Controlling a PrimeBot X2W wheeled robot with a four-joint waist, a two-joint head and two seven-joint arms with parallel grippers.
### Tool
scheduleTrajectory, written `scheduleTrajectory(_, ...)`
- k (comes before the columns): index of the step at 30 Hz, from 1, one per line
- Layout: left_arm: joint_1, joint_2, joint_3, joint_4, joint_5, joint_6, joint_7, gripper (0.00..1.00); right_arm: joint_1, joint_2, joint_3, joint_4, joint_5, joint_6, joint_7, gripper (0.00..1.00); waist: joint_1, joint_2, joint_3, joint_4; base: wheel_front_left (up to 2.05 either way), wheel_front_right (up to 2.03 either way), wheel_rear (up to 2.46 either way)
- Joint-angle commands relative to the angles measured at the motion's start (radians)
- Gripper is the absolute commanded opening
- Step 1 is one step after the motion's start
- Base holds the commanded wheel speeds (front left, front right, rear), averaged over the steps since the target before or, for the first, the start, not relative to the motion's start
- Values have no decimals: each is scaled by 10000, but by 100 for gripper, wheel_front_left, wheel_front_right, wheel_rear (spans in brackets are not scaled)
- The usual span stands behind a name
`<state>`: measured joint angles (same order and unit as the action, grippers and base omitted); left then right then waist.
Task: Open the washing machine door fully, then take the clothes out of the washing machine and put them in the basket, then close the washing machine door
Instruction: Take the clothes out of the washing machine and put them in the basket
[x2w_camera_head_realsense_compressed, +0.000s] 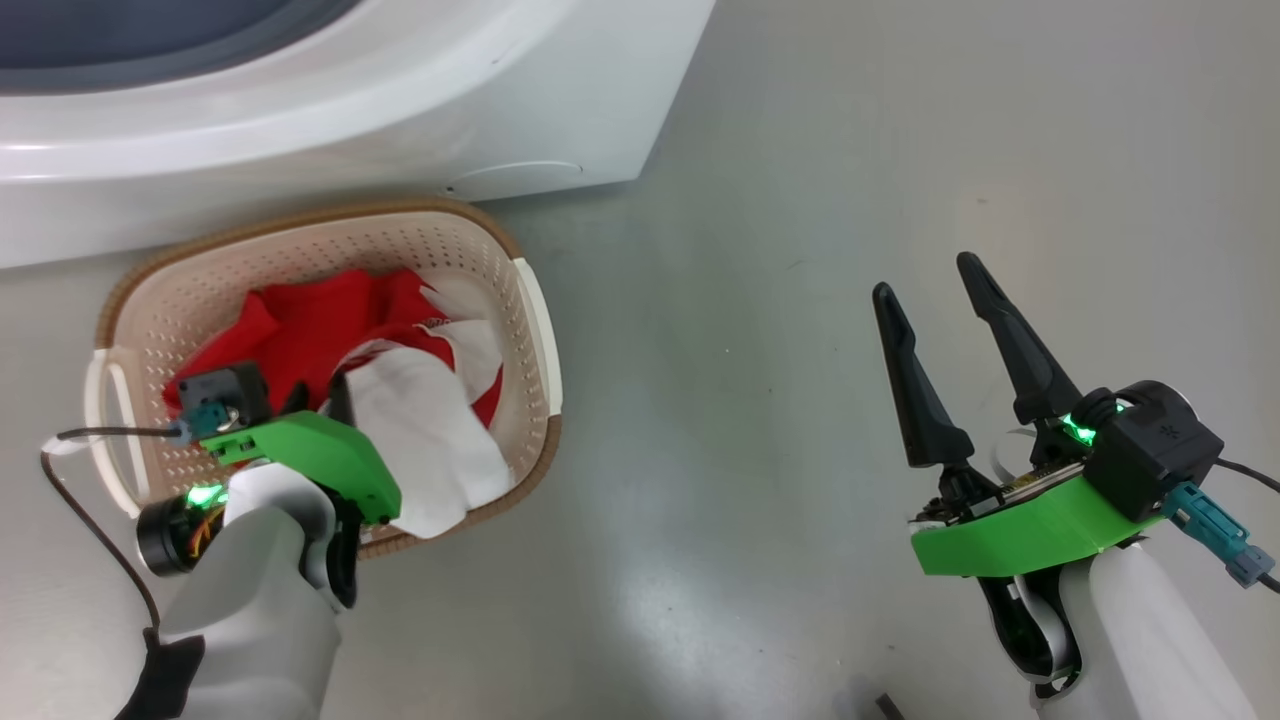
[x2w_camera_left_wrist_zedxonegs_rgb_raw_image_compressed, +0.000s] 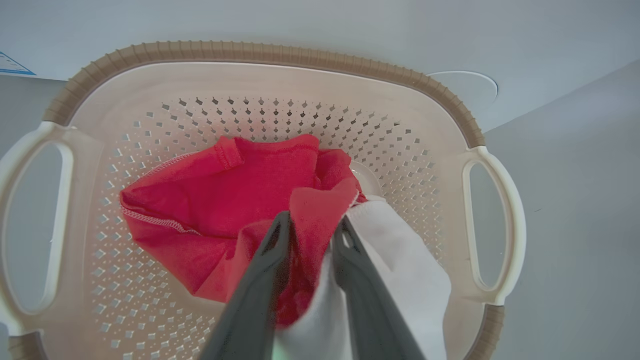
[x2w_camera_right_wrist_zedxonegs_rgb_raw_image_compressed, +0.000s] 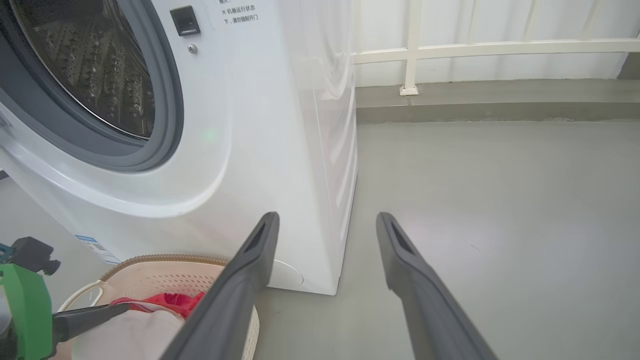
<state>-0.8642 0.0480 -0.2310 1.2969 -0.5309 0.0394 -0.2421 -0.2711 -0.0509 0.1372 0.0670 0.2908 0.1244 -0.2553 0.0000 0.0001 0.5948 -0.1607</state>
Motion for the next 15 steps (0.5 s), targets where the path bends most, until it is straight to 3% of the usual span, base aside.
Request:
scheduleTrajectory(1,36,252,252,-77,-150,-132,-55,60,122,7,141,-190,59,63,-65,100,0,-1,-85,65,0,0,0)
scheduleTrajectory(2,33,223,279,-76,-219,-210,-57,62,125,7,122,-196,41,63,-65,100,0,-1,-126,94,0,0,0)
scheduleTrajectory(3,36,197,313,-75,-293,-275,-62,70,133,7,104,-189,20,63,-65,100,0,-1,-183,127,0,0,0)
scheduleTrajectory(4,37,172,404,-74,-424,-342,-70,92,143,7,94,-186,-7,63,-65,100,0,-1,-236,159,0,0,0)
scheduleTrajectory(5,32,132,433,-72,-536,-467,-78,100,163,7,85,-167,-42,63,-65,100,0,-1,-333,223,0,0,0)
scheduleTrajectory(15,97,46,435,-556,-730,-970,-188,100,301,7,82,-80,-84,63,-65,100,0,-1,-883,503,0,0,0)
